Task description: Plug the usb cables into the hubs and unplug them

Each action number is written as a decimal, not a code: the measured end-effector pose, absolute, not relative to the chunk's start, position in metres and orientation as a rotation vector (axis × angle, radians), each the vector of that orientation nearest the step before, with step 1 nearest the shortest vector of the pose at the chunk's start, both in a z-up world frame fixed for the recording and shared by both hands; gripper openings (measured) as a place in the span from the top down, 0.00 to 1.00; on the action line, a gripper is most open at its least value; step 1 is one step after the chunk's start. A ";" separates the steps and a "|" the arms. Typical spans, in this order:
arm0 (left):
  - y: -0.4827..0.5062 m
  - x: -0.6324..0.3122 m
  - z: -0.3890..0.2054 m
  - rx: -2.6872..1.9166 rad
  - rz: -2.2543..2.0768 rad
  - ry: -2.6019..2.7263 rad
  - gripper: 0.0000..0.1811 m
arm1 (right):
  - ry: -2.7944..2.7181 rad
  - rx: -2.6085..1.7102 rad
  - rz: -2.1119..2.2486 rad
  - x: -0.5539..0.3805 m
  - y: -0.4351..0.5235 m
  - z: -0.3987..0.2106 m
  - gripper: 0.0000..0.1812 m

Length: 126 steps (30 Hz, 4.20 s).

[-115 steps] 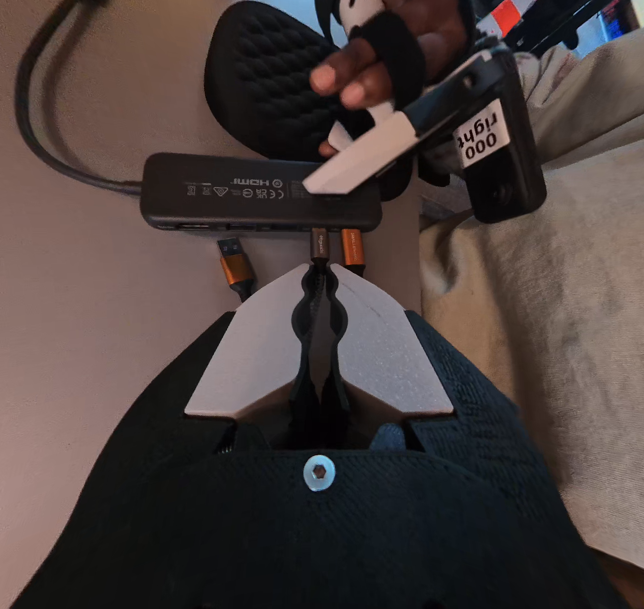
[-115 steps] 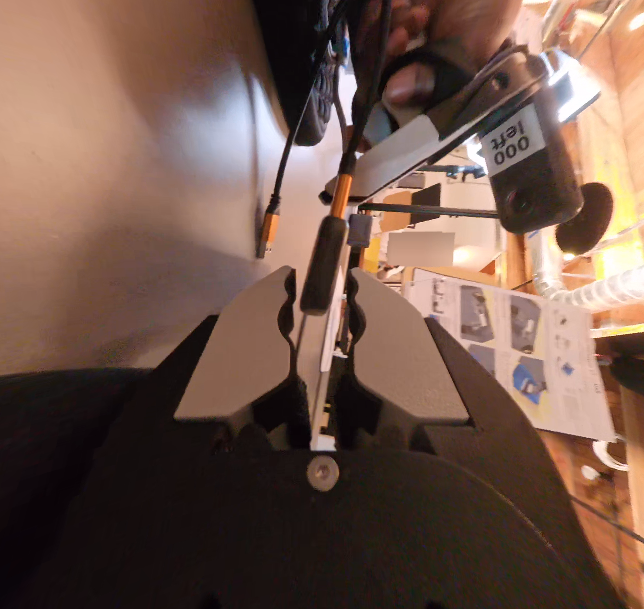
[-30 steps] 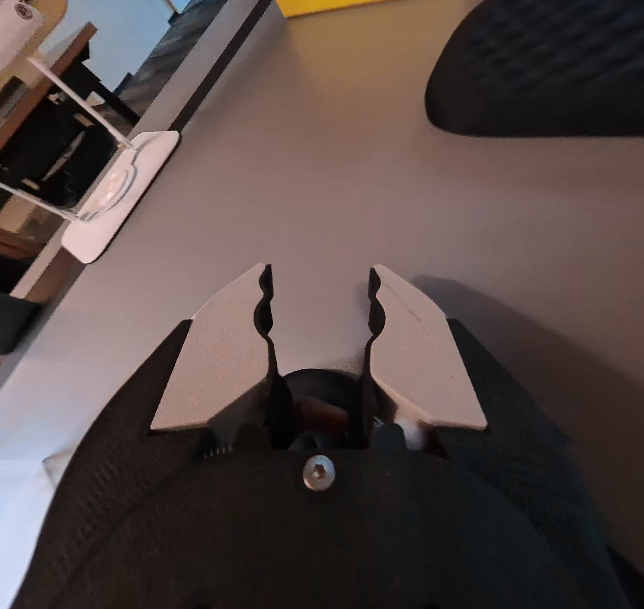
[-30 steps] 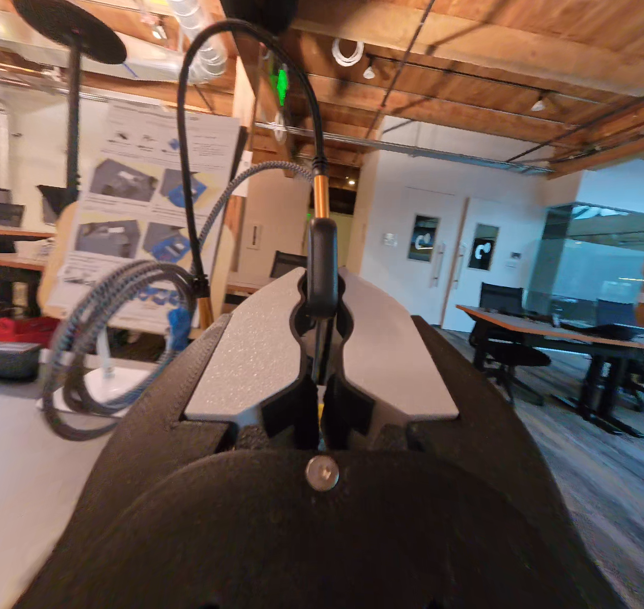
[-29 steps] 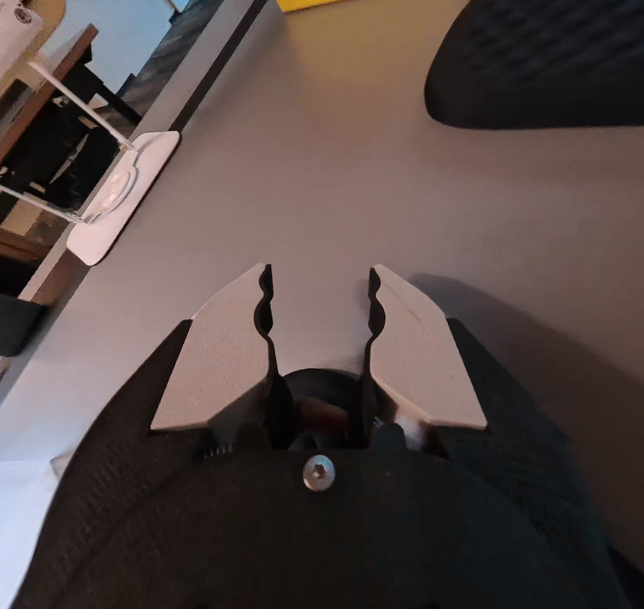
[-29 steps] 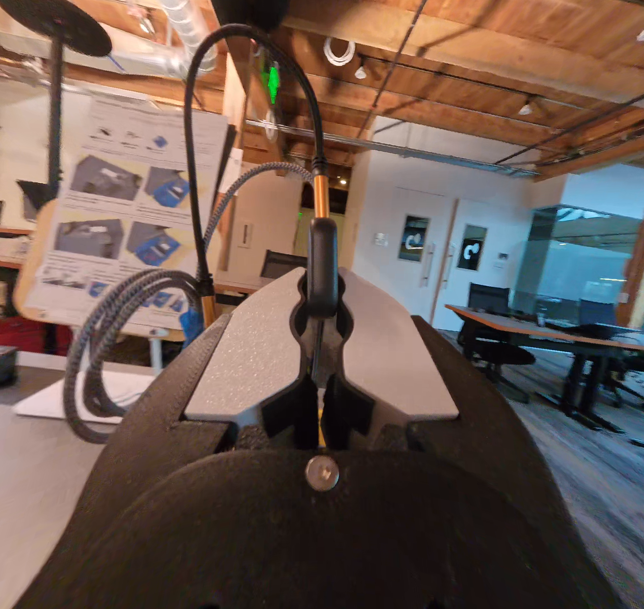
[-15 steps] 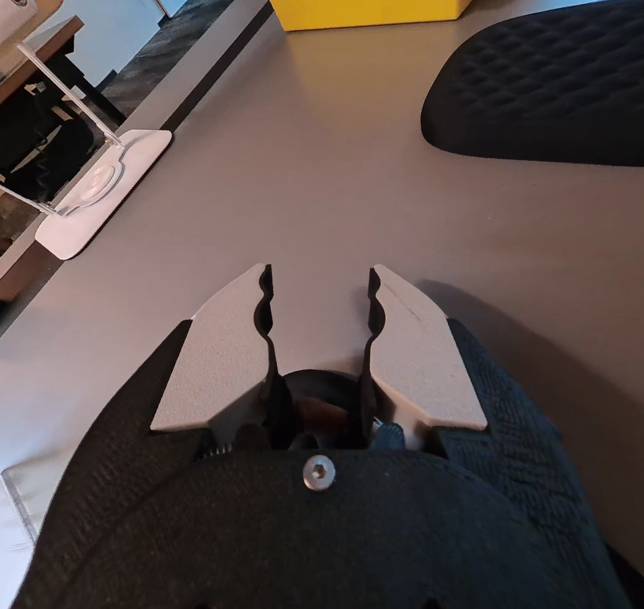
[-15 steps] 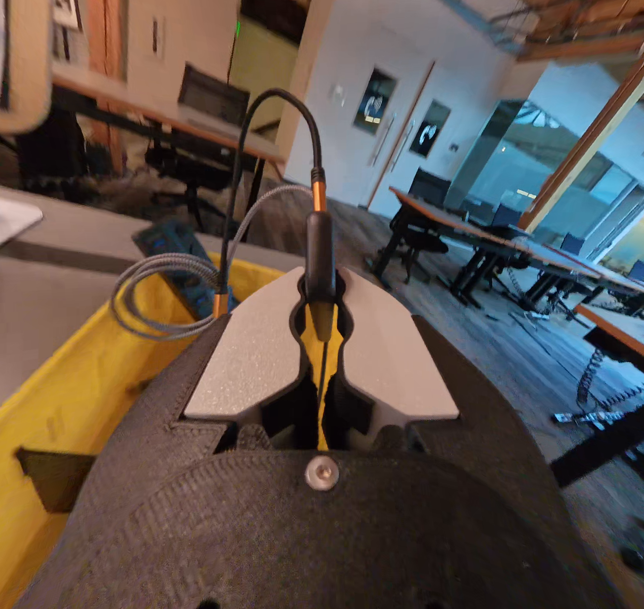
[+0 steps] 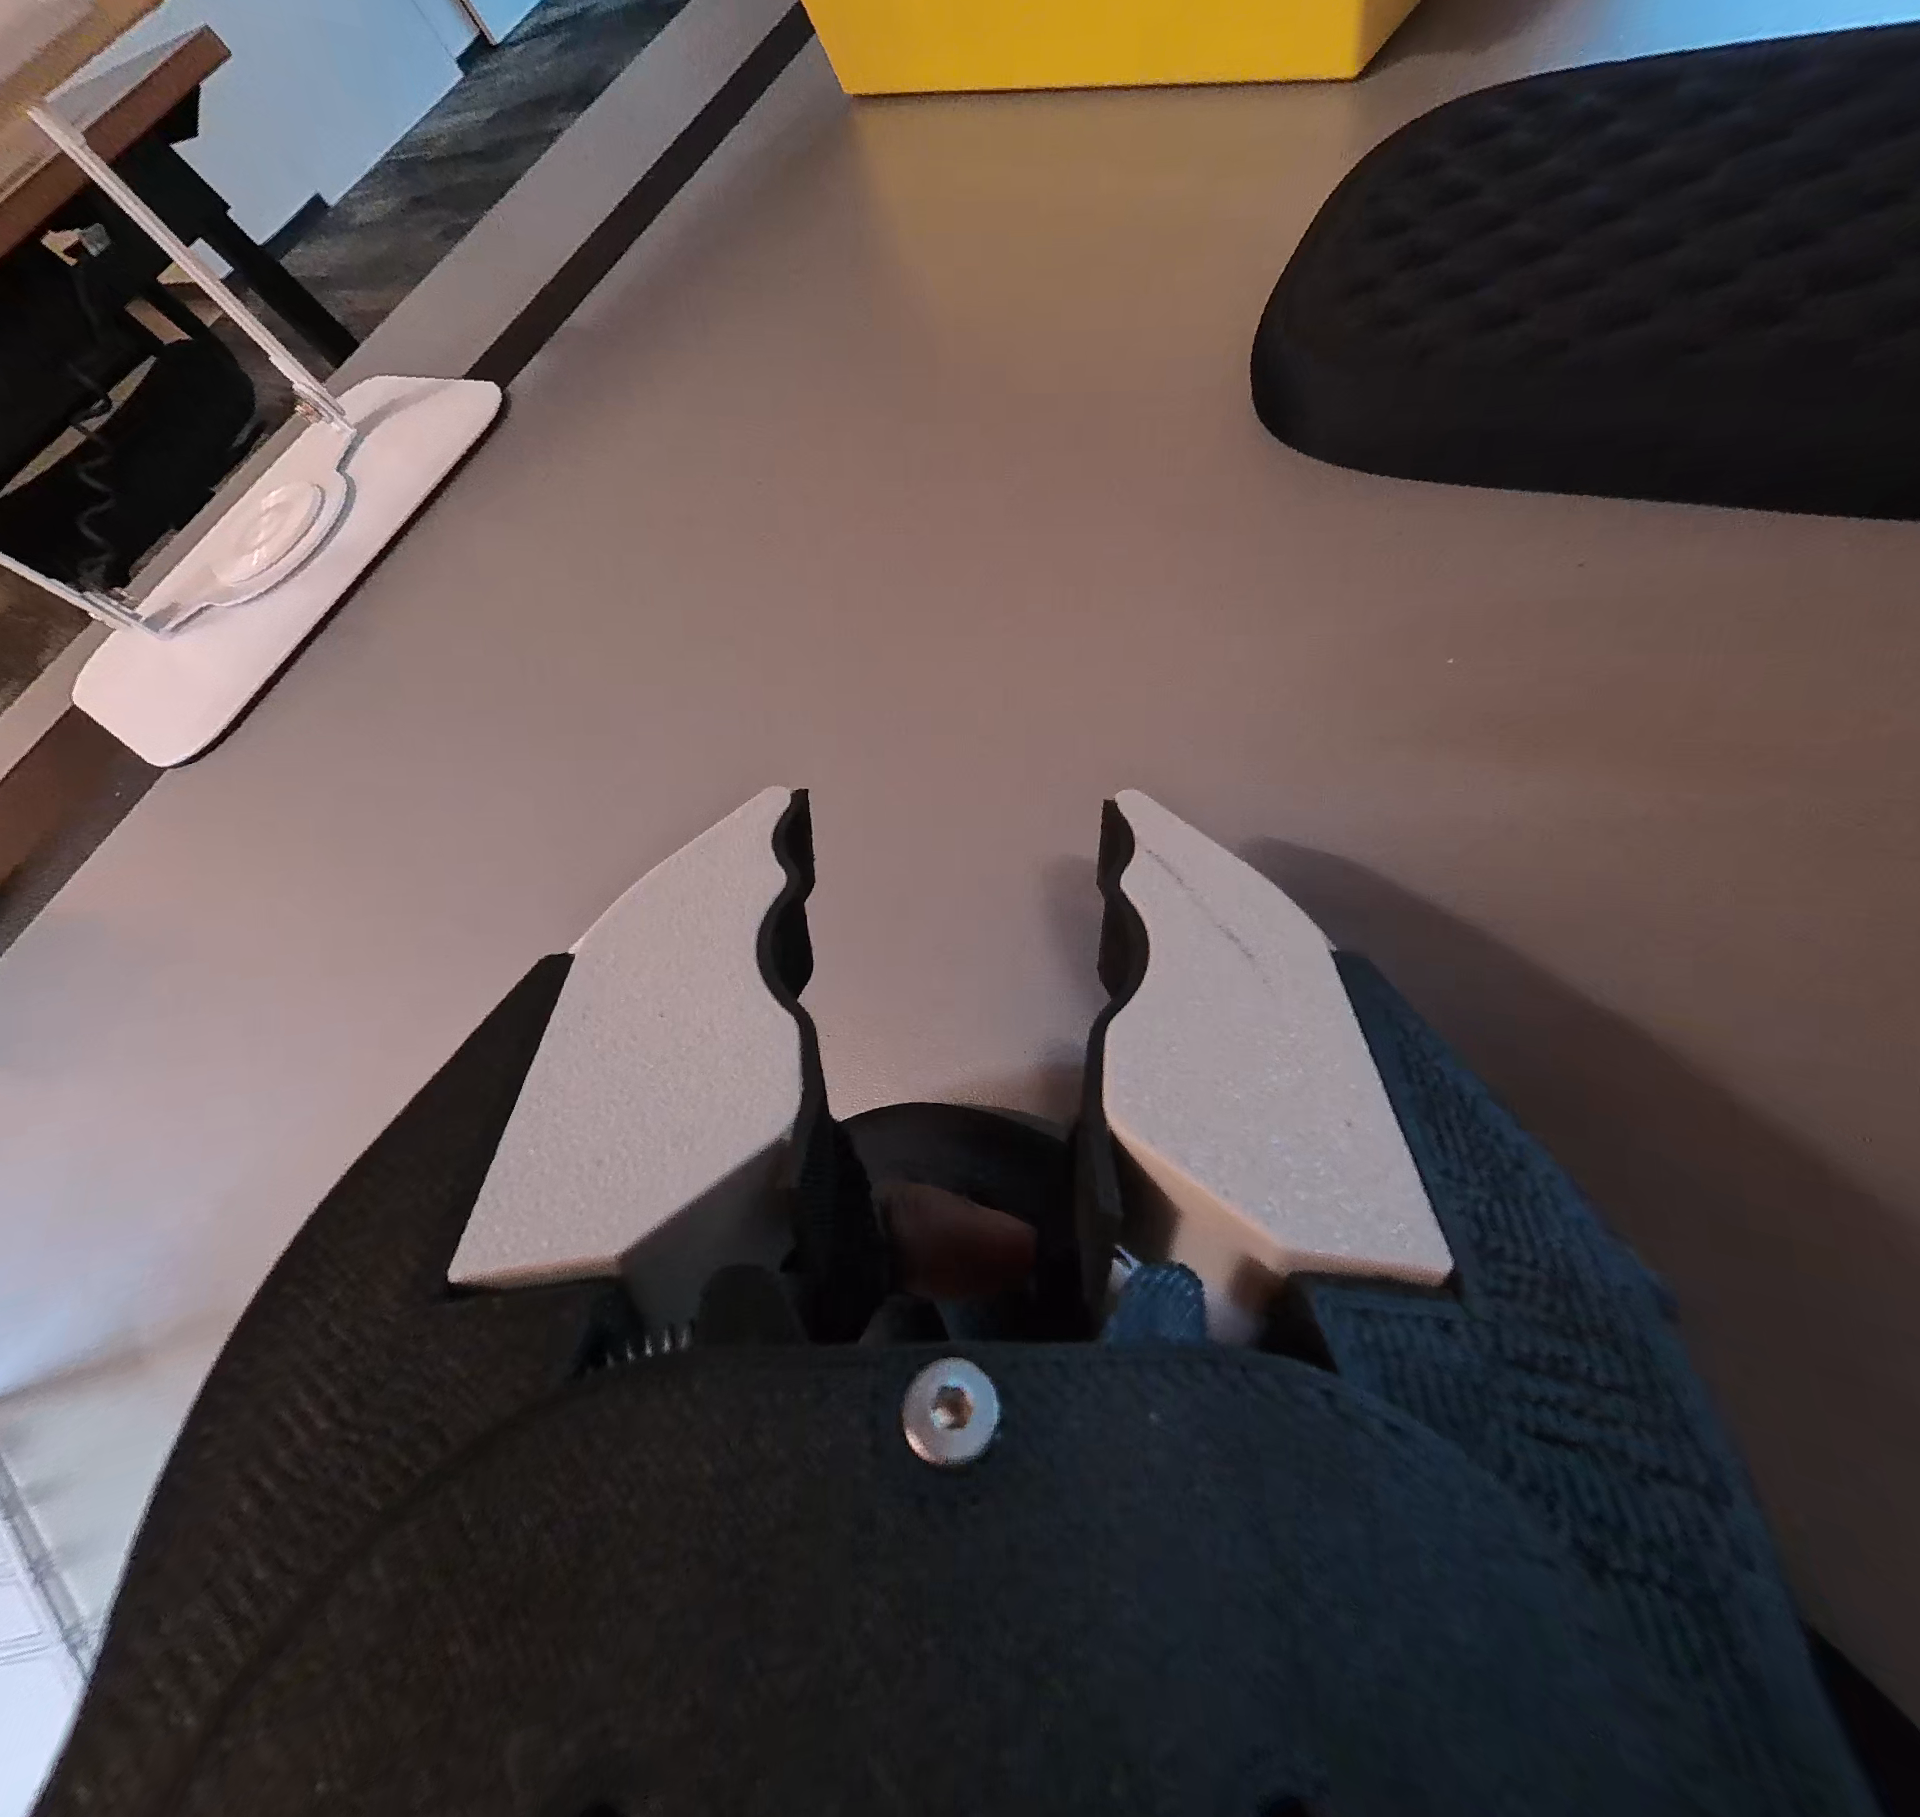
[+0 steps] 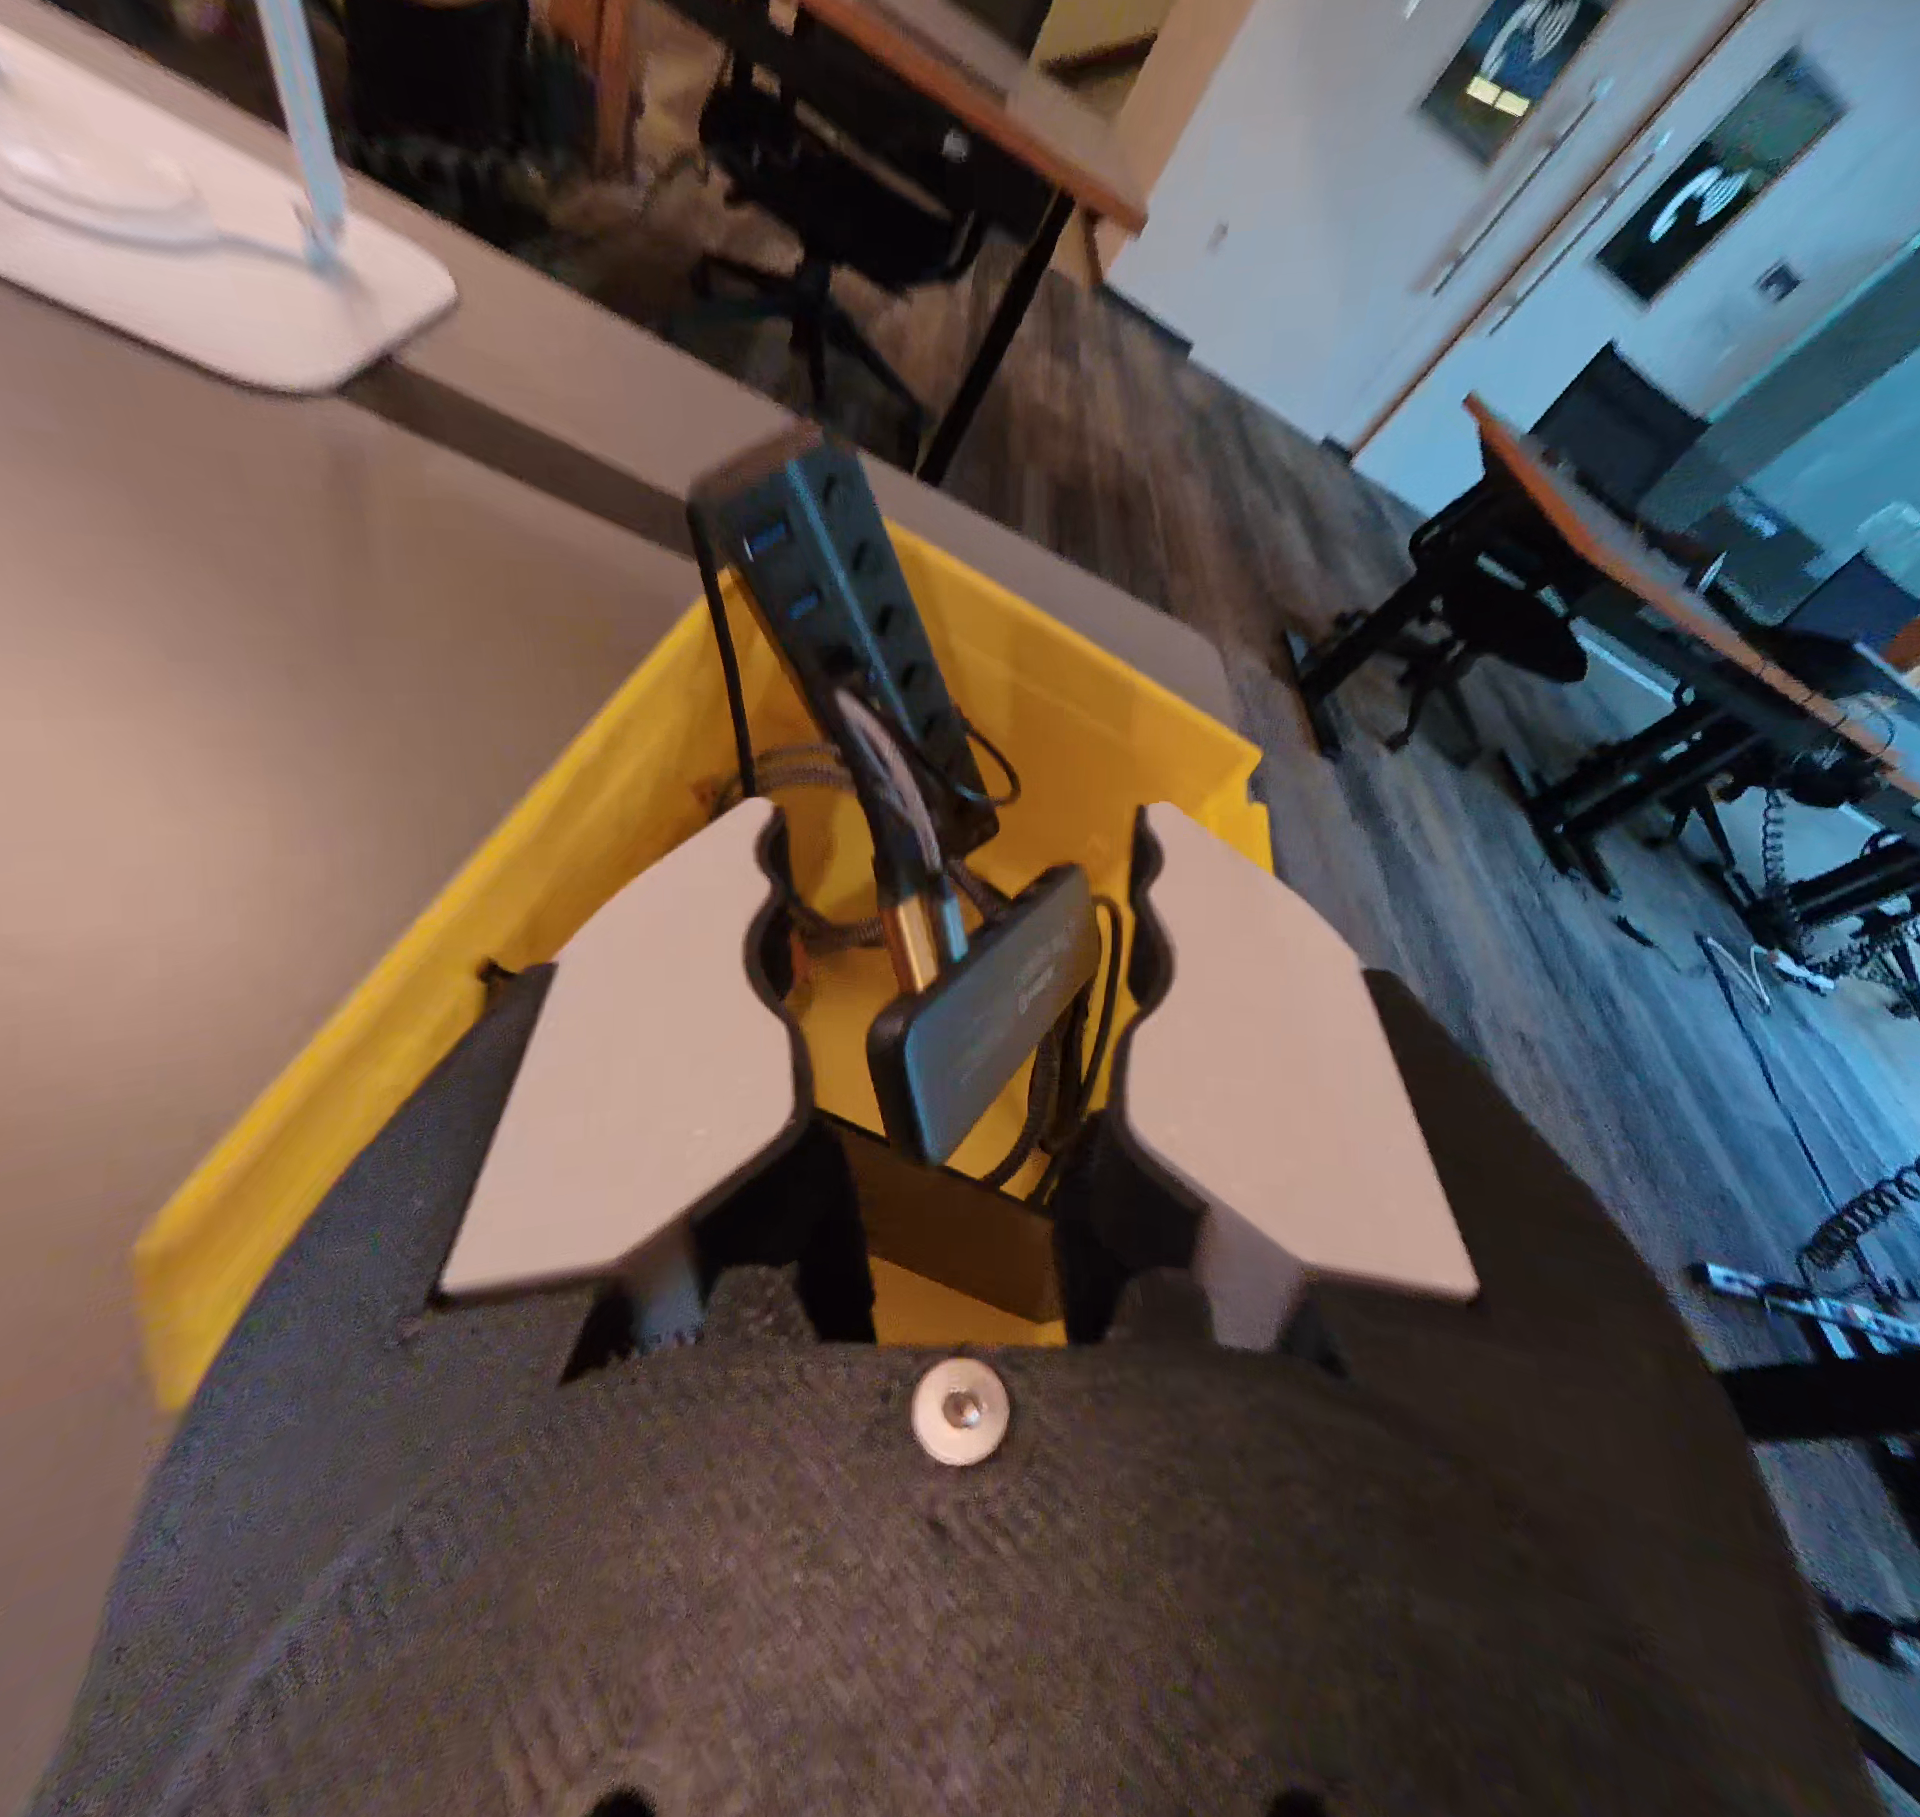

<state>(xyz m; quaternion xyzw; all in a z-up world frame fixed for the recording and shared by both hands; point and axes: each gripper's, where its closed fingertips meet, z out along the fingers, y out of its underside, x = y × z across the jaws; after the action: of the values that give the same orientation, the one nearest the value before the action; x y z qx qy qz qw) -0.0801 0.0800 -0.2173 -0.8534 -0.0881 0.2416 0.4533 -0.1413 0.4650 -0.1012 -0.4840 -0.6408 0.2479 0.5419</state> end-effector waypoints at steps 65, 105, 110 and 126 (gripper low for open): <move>-0.322 -0.082 -0.187 -1.833 0.874 -1.562 0.92 | -2.290 -0.346 1.666 -0.040 -0.139 -0.171 0.51; 0.011 -0.073 0.033 -1.113 1.151 -0.511 0.94 | -1.184 -0.362 1.234 -0.017 0.186 -0.016 0.92; 0.118 -0.085 0.008 -1.158 1.003 -0.480 0.94 | -1.166 -0.597 1.193 -0.012 0.285 -0.040 0.93; 0.253 -0.151 -0.140 -1.507 0.647 -0.633 0.93 | -1.244 -1.084 0.862 -0.042 0.402 -0.159 0.95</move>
<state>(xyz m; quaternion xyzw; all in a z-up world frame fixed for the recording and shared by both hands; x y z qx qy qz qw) -0.1515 0.2527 -0.1398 -0.6602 -0.2774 0.2836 0.6378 -0.0415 0.4016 -0.1585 -0.4673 -0.5359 0.3712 0.5972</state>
